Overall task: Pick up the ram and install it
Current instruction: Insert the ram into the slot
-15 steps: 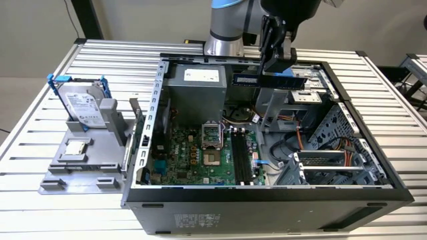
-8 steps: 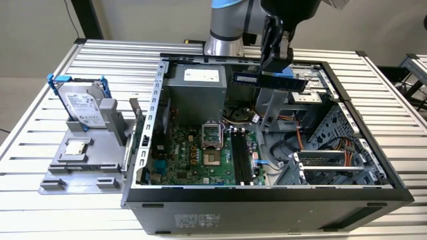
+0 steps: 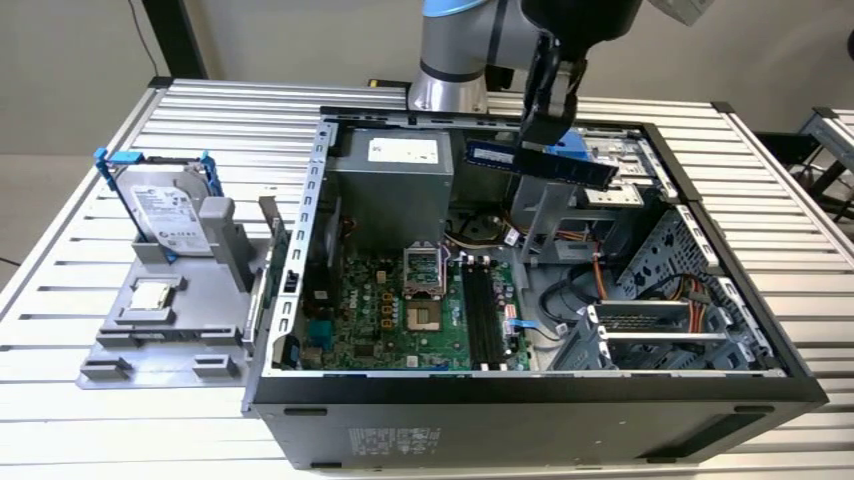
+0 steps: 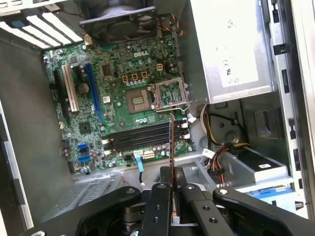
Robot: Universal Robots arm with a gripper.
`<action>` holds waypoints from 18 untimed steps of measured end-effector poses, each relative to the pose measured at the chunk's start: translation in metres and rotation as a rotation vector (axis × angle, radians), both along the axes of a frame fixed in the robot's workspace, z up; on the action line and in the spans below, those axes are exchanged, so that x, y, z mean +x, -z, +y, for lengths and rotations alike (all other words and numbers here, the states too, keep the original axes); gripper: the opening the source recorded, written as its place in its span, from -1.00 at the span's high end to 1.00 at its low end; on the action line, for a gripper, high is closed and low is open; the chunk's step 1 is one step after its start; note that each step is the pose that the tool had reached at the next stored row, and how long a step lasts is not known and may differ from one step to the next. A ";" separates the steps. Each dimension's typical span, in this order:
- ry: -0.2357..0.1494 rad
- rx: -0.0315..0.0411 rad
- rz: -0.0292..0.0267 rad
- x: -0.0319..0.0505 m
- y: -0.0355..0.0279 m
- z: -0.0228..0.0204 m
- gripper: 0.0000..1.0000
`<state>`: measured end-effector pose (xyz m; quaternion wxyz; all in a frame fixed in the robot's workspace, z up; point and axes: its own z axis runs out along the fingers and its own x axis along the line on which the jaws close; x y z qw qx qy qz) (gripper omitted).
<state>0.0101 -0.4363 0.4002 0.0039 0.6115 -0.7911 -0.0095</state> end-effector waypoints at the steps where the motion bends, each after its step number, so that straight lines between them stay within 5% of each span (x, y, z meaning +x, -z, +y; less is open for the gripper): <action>1: 0.016 0.0000 0.0000 0.0000 0.0000 0.0000 1.00; 18: 0.290 0.0000 0.0000 0.0000 0.0000 0.0000 1.00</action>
